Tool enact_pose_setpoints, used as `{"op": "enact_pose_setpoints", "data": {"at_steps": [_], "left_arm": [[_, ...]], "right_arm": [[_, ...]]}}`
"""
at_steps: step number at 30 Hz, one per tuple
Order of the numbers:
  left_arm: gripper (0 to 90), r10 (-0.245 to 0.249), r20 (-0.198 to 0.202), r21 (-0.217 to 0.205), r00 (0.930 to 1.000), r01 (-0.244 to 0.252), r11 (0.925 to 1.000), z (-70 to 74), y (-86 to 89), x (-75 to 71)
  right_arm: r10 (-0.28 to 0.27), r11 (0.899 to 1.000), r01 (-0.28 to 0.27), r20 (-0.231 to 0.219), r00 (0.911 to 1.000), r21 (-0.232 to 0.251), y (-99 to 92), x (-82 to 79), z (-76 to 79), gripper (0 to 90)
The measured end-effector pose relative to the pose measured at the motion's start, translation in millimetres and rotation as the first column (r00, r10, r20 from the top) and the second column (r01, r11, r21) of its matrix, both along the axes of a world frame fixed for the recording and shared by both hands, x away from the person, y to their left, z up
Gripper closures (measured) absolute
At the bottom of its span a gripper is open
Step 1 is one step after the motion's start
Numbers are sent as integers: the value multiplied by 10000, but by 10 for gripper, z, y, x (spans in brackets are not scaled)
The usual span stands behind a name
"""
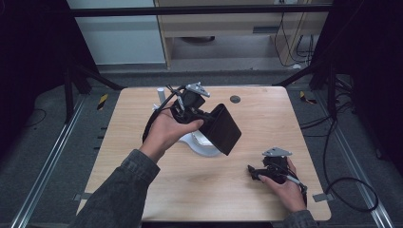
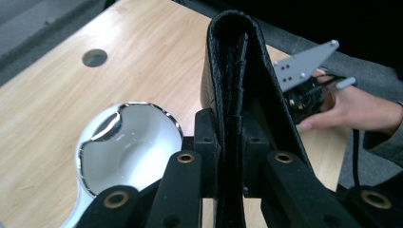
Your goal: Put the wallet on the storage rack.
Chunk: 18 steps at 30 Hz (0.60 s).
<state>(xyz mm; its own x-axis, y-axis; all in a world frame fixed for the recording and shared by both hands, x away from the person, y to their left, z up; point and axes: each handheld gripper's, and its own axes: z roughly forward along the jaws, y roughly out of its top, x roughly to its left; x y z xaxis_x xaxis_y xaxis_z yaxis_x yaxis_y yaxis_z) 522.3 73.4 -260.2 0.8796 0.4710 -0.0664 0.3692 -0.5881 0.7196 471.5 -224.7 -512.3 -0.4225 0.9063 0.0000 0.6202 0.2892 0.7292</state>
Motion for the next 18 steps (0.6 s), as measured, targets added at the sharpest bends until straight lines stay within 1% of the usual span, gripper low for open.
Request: {"op": "enact_pose_setpoints", "data": {"at_steps": [3,4,5,9,11,12,13,14,15,16,18], "left_arm": [[810,75,75,-66,9999,-75,10000,34,5,14],[810,175,138,-58,9998,-174,9998,57,13,25],[810,270,100,-200,9996,-267,9994,75,36,52],[810,463,86,-221,9989,-461,9987,77,77,99],[810,725,173,-138,9972,-723,9973,58,110,143],[810,725,173,-138,9972,-723,9973,58,110,143],[810,872,214,-61,9960,-871,9962,43,140,187],[810,872,214,-61,9960,-871,9962,43,140,187],[810,1125,266,-57,9933,-1124,9936,29,175,228],[810,1262,295,-75,9916,-1261,9920,21,195,245],[810,1343,285,-48,9905,-1342,9909,16,220,262]], "right_arm": [[-19,10000,19,-16,10000,0,1,-1,1,40],[-19,10000,19,-13,10000,-6,2,-1,1,40],[7,10000,-7,17,10000,-34,-1,1,1,40],[4,10000,-4,17,10000,-39,-1,0,1,40],[4,10000,-4,21,10000,-46,-1,1,1,39],[4,10000,-4,21,10000,-46,-1,1,1,39],[-4,10000,4,21,10000,-48,-1,1,1,39],[-1,10000,1,21,10000,-51,-1,1,1,39],[-3,10000,3,21,10000,-52,-1,1,1,39],[-3,10000,3,27,10000,-59,-1,1,1,39],[1,10000,-1,32,10000,-61,-1,1,0,39]]}}
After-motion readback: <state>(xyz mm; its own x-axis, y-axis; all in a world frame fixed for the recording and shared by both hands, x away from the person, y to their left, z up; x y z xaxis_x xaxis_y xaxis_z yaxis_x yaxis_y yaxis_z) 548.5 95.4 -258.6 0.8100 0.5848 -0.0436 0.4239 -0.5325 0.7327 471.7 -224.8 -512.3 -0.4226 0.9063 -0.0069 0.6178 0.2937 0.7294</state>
